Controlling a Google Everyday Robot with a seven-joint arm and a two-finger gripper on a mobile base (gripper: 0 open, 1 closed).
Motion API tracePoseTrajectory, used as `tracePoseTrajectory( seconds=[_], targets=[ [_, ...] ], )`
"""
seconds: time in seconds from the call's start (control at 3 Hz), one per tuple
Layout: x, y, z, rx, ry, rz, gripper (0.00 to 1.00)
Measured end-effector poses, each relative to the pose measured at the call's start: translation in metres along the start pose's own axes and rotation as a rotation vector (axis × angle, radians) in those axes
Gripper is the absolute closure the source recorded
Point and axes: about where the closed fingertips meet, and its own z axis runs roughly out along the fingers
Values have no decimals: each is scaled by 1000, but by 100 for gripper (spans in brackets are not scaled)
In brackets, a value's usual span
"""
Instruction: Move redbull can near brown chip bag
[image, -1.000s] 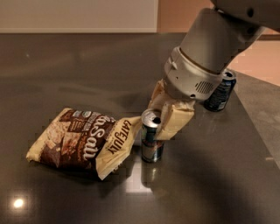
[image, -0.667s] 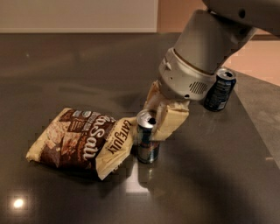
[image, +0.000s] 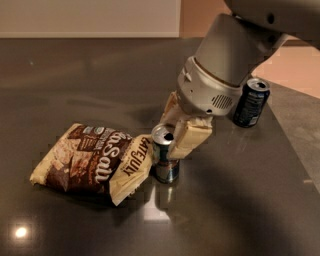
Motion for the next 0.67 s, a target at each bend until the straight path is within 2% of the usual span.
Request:
tracePoseTrajectory(
  seconds=[0.33,0.67],
  targets=[
    [-2,-1,-1,8,-1,-3,0],
    [-2,-1,-1,9,-1,-3,0]
  ],
)
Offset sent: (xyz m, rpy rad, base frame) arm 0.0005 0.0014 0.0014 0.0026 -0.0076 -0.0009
